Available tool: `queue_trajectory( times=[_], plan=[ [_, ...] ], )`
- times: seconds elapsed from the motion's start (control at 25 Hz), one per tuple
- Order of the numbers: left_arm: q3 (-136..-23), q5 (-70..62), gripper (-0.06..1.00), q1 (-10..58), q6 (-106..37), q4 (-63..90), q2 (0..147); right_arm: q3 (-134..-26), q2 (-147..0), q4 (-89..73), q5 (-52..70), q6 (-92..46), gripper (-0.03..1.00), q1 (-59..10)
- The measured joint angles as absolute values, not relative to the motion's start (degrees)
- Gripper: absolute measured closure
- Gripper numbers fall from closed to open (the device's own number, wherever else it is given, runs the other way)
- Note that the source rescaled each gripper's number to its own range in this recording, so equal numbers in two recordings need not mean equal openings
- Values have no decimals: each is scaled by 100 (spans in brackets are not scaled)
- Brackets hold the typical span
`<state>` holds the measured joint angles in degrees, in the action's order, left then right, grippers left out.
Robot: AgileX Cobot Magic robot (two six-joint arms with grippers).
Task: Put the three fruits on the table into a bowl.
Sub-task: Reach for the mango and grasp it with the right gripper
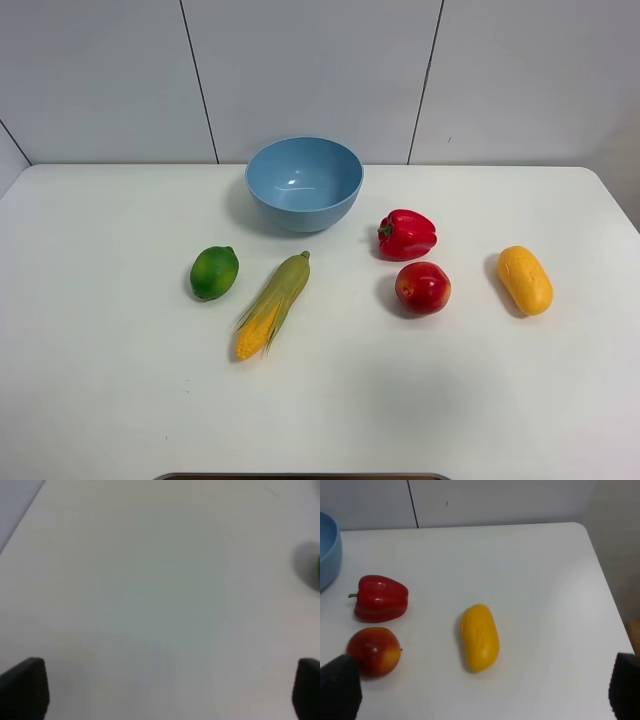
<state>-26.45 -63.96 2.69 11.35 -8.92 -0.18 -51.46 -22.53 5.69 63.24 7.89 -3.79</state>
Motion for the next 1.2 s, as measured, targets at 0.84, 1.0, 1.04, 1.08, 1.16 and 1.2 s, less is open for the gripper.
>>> queue_trajectory(
  times=[0.84,1.0,1.04,1.08,1.16,1.2],
  plan=[
    [-2645,-6396,-6,269,1135,-892,-18,-6869,-6152,1164,6757,1064,-3,-279],
    [-2645,-6396,-6,269,1135,-892,-18,-6874,-6621,1056,6687,1064,-3,-106],
    [-2645,-6396,-6,269,1135,-892,-18,-6874,-6718,1018,6675,1059,-3,-69],
    [-2645,-6396,-6,269,1135,-892,-18,-6874,-6811,981,6651,1046,-3,-37],
    [-2645,-6396,-6,269,1135,-892,-18,-6874,-6983,921,6633,973,-3,19],
    [-2645,-6396,-6,269,1135,-892,-18,-6874,-7071,886,6604,921,-3,26]
  ],
)
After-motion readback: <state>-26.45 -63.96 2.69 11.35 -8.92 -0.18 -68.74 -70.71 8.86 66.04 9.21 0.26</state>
